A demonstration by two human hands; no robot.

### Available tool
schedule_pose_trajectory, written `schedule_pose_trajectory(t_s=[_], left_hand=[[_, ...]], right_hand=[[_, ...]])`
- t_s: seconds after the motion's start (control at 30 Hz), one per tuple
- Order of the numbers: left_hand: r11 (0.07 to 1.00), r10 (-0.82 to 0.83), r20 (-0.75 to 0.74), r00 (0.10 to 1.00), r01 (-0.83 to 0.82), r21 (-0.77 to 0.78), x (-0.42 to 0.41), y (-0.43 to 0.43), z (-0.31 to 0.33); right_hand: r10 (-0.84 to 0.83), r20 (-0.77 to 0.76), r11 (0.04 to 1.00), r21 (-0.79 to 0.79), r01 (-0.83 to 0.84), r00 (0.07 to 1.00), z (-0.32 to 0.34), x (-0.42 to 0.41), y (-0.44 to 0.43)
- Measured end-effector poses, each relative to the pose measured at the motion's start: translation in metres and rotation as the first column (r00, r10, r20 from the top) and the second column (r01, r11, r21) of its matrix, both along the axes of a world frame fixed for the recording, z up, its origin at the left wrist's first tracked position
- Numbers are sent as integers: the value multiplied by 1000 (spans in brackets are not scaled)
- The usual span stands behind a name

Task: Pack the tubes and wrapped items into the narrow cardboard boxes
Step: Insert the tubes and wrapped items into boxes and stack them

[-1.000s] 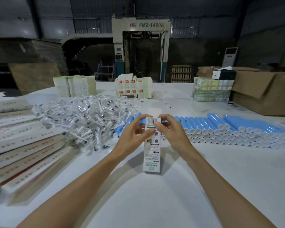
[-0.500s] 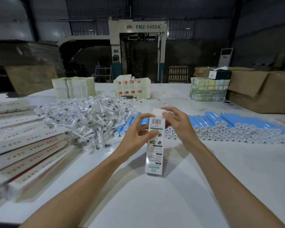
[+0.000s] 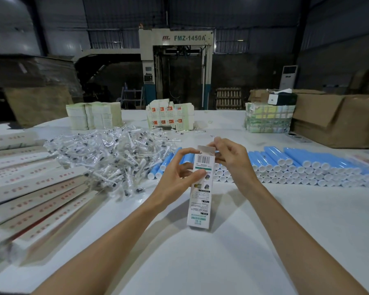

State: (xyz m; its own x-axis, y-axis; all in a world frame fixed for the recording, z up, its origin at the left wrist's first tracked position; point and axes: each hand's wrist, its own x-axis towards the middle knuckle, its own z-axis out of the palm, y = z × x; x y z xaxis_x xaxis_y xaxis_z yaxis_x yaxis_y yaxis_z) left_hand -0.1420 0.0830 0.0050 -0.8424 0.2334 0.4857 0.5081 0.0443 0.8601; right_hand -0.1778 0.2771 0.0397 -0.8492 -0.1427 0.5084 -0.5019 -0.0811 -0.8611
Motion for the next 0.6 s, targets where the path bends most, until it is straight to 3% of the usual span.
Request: schedule_pose_trajectory(t_s=[0.23, 0.47, 0.6], left_hand=[[997, 38, -76, 996, -42, -63, -1, -1, 3], [999, -3, -74, 997, -1, -47, 1, -3, 4], [999, -1, -57, 998, -2, -44, 2, -5, 3]], right_hand=[[132, 230, 986, -134, -103, 964, 8, 1, 0], [-1, 156, 997, -72, 12, 988, 2, -1, -4], [35, 124, 999, -2, -35, 992, 4, -2, 0]])
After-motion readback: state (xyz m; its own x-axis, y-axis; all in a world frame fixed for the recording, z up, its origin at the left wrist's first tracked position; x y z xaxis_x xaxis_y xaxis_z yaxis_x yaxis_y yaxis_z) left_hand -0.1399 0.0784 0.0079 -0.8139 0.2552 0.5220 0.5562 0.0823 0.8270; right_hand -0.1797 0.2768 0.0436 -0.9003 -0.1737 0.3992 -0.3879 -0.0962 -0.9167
